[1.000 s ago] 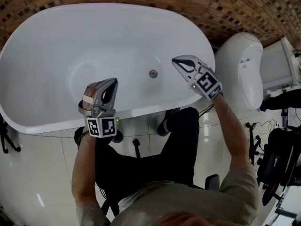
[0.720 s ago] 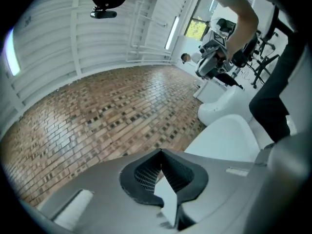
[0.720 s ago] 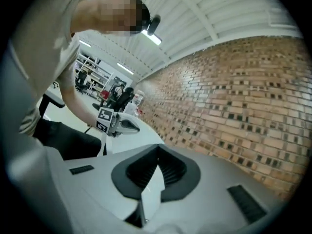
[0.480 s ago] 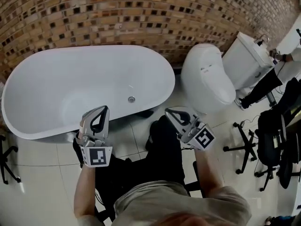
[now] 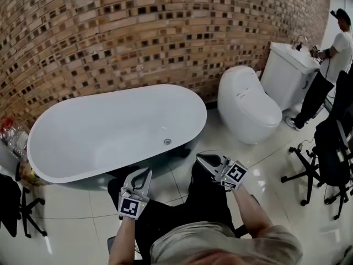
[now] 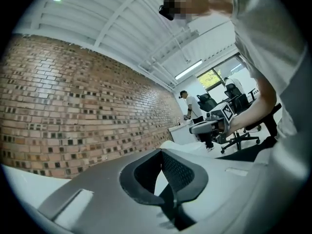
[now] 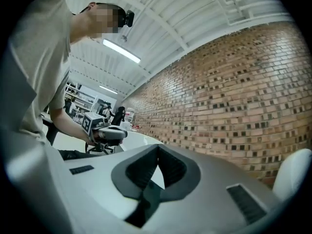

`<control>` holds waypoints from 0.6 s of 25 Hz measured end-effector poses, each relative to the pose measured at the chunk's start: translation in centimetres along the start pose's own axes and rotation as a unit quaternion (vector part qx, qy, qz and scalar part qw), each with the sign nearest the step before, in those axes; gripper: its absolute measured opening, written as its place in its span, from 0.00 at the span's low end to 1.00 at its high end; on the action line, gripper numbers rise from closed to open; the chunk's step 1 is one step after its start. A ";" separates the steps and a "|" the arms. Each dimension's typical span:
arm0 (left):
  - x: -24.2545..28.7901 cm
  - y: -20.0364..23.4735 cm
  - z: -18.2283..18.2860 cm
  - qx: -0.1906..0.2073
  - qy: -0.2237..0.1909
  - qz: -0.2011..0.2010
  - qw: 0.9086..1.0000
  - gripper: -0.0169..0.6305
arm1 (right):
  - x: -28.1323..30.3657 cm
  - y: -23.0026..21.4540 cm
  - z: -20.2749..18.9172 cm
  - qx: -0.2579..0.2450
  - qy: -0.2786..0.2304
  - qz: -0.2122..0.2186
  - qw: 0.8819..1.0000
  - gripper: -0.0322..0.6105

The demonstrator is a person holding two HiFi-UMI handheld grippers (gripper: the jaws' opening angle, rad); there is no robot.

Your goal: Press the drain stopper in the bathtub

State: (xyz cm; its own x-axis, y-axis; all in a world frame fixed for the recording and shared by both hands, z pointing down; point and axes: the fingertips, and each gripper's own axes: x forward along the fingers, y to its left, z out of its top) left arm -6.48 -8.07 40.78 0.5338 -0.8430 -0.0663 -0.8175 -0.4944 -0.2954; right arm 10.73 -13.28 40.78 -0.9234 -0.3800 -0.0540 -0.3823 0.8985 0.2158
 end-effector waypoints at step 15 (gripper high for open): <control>-2.0 -6.5 2.0 0.006 -0.015 -0.049 0.999 0.04 | -4.0 7.4 1.4 -0.031 0.025 0.029 0.999 0.05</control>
State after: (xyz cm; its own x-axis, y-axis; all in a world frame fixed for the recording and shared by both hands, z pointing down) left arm -1.81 -2.77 40.90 0.6180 -0.7835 -0.0644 -0.7578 -0.5719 -0.3142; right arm 11.59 -4.78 41.26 -0.9406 -0.3394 0.0088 -0.3238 0.9045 0.2775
